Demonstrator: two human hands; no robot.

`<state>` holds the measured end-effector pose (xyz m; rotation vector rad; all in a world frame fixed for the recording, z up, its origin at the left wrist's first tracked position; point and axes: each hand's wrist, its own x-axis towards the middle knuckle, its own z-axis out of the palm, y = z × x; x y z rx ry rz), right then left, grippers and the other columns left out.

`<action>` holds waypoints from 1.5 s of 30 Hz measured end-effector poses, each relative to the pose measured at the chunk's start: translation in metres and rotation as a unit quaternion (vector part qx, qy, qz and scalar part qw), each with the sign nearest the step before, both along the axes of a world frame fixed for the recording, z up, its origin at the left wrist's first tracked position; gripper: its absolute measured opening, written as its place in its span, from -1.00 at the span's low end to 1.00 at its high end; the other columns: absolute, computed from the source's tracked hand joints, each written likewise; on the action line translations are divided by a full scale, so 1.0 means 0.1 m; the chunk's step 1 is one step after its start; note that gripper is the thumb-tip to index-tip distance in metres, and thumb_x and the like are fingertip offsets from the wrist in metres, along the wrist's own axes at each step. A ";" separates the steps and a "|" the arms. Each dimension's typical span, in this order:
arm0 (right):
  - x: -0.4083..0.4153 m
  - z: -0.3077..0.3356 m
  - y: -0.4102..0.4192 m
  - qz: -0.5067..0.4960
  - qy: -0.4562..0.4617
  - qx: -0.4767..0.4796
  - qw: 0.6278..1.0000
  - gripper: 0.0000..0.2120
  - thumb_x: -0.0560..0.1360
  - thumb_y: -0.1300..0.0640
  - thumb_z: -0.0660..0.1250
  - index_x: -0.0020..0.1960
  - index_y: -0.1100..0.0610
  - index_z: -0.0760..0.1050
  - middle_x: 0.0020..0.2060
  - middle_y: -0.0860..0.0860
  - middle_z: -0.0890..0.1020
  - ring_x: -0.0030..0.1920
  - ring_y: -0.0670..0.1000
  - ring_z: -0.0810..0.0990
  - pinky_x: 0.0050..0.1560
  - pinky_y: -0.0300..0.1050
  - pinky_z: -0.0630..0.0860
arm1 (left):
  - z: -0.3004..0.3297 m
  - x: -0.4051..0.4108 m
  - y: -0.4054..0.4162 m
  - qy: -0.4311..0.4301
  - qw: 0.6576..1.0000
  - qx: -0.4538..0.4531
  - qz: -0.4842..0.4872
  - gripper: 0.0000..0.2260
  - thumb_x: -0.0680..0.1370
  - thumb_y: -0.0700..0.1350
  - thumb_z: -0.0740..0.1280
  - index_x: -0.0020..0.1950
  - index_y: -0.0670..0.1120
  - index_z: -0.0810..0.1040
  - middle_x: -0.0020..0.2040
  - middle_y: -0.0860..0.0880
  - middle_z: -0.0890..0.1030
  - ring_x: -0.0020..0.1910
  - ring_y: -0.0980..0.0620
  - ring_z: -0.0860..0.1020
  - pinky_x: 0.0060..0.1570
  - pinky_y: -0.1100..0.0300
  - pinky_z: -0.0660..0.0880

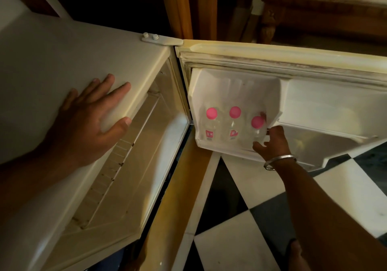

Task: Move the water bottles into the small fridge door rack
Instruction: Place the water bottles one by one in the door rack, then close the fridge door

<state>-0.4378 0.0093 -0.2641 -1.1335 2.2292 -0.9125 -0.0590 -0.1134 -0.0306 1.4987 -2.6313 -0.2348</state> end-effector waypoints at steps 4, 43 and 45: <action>-0.07 0.02 -0.09 -0.028 -0.011 0.024 0.999 -0.42 0.18 -0.02 0.64 0.07 0.17 0.51 -0.05 0.14 0.62 -0.06 0.13 0.60 -0.05 -0.05 0.49 | -0.01 0.00 -0.01 0.003 1.000 -0.005 -0.002 -0.35 0.47 0.27 0.10 0.57 0.18 0.20 0.63 -0.01 0.15 0.60 -0.07 0.10 0.51 -0.20 -0.01; 0.28 2.25 -0.50 0.141 0.359 0.051 0.921 -0.19 0.44 -0.01 0.37 0.54 0.05 0.01 0.56 0.18 0.09 0.53 0.26 0.04 0.48 0.29 -0.03 | 0.08 0.04 0.00 -0.010 1.000 0.024 0.006 -0.33 0.46 0.32 0.13 0.55 0.14 0.28 0.62 0.00 0.18 0.59 -0.08 0.13 0.52 -0.14 -0.01; 0.11 2.27 -0.58 0.209 0.391 0.115 0.889 -0.18 0.44 -0.08 0.38 0.54 0.07 0.02 0.56 0.17 0.08 0.53 0.28 0.04 0.47 0.32 0.03 | 0.09 0.04 -0.02 -0.021 0.999 0.029 0.006 -0.32 0.45 0.32 0.12 0.55 0.12 0.29 0.62 -0.02 0.18 0.59 -0.10 0.14 0.51 -0.15 -0.03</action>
